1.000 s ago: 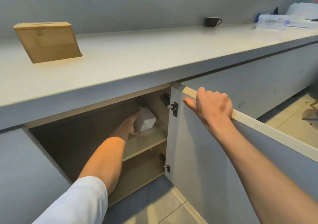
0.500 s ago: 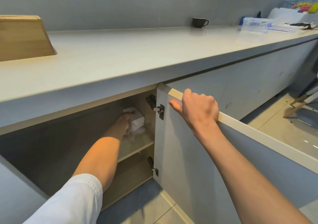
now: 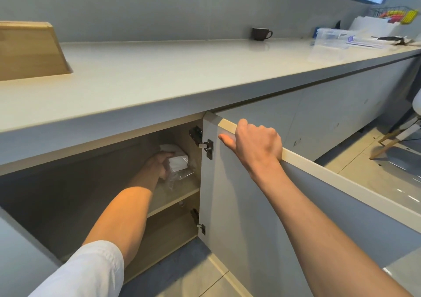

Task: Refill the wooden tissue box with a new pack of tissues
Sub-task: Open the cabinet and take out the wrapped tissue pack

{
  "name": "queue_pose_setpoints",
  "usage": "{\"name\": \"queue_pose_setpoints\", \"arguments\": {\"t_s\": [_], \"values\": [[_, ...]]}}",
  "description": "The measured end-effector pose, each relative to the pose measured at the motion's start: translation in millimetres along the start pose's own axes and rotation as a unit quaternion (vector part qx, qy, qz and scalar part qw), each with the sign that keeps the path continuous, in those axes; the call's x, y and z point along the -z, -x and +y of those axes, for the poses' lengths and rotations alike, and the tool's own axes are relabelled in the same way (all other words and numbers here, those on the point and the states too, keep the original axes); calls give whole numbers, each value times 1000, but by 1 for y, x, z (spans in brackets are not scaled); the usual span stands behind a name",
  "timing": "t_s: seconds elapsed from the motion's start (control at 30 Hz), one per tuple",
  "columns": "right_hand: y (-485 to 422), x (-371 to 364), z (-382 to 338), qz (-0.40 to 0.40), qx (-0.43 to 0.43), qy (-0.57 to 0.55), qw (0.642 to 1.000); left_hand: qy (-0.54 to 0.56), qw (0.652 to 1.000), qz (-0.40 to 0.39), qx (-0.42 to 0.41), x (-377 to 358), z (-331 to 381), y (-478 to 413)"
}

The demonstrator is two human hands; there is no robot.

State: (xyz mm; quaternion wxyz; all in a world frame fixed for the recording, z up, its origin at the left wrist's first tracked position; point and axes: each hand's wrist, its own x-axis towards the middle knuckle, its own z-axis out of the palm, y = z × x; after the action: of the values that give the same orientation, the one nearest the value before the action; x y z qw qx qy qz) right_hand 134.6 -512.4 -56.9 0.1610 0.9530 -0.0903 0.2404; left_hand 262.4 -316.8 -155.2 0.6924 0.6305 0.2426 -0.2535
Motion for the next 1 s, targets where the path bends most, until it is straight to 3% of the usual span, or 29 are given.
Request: {"name": "queue_pose_setpoints", "arguments": {"t_s": [0.13, 0.37, 0.47, 0.57, 0.77, 0.87, 0.9, 1.0], "values": [[2, 5, 0, -7, 9, -9, 1000, 45, 998, -36, -18, 27, -13, 9], [13, 22, -7, -35, -16, -47, 998, 114, 990, -72, -34, 63, -78, 123], [24, 37, -5, -79, -19, -74, 994, 87, 993, -77, -26, 83, -107, 186], [40, 59, 8, -174, -30, -106, 978, 86, 991, -93, -32, 101, -121, 236], [91, 106, 47, -352, 10, -175, 919, 67, 977, -179, -91, 118, -108, 323], [121, 120, 46, -349, 20, -299, 888, 35, 974, -175, -138, 121, -97, 362], [135, 123, 40, -334, 24, -371, 866, 27, 974, -163, -154, 122, -93, 374], [188, 133, 11, -295, 55, -585, 753, 15, 970, -134, -202, 130, -77, 401]]}}
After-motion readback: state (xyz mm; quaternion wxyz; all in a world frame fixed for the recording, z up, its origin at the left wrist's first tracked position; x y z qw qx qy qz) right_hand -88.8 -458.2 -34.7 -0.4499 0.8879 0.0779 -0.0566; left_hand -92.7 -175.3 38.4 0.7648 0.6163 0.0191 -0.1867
